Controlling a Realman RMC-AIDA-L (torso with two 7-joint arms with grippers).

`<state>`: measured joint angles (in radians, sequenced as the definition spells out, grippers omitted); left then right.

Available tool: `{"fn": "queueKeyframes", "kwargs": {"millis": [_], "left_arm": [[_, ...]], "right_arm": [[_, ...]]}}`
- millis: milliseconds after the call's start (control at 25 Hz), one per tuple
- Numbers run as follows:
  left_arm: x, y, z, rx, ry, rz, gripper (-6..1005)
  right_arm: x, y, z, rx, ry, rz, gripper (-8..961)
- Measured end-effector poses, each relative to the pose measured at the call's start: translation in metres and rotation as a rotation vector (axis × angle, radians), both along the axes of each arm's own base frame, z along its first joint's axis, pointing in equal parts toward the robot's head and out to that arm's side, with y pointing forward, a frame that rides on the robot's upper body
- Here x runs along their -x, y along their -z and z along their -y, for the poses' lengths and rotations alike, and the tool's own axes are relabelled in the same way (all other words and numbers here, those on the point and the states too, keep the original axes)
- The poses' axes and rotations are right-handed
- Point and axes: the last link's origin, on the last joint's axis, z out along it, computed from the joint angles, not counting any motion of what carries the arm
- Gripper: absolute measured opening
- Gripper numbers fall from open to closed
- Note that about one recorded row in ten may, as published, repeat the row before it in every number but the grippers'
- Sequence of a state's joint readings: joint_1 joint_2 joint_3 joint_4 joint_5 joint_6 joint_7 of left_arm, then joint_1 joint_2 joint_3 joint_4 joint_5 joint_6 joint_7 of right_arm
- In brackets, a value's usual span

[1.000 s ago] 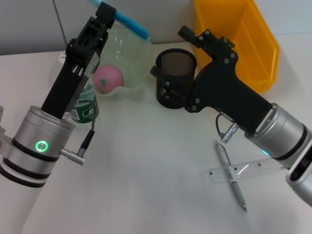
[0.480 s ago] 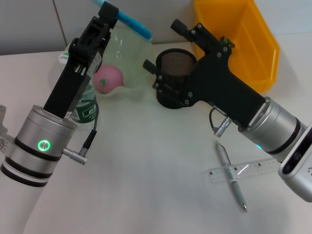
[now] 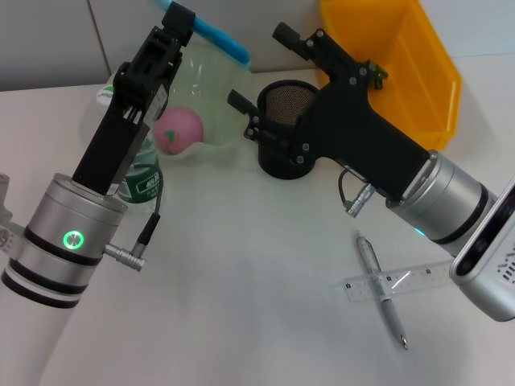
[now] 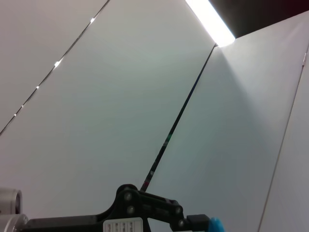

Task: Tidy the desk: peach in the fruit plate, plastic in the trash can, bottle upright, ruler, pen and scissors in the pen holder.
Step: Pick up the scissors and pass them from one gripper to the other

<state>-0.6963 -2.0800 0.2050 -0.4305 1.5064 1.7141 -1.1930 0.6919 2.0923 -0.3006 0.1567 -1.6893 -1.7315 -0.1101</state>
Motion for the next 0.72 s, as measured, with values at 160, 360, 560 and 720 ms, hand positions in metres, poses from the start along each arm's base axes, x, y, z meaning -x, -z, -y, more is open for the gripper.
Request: {"fn": "queueKeyframes", "kwargs": {"millis": [160, 360, 560, 720], "left_arm": [[-0.0003, 0.0004, 0.0002, -0.004, -0.002, -0.003, 299], [-0.0009, 0.0007, 0.0003, -0.014, -0.006, -0.007, 301], [-0.0011, 0.0005, 0.0, -0.019, -0.007, -0.009, 304], [-0.0018, 0.0009, 0.0002, -0.021, -0.007, -0.009, 306]], "right_arm": [[0.0016, 0.0009, -0.0018, 0.002, -0.001, 0.004, 736], [0.0035, 0.0028, -0.0042, 0.0, 0.0, 0.017, 736], [0.0063, 0.0042, -0.0058, 0.002, -0.002, 0.019, 736], [0.0084, 0.0042, -0.0069, 0.001, -0.008, 0.019, 736]]}}
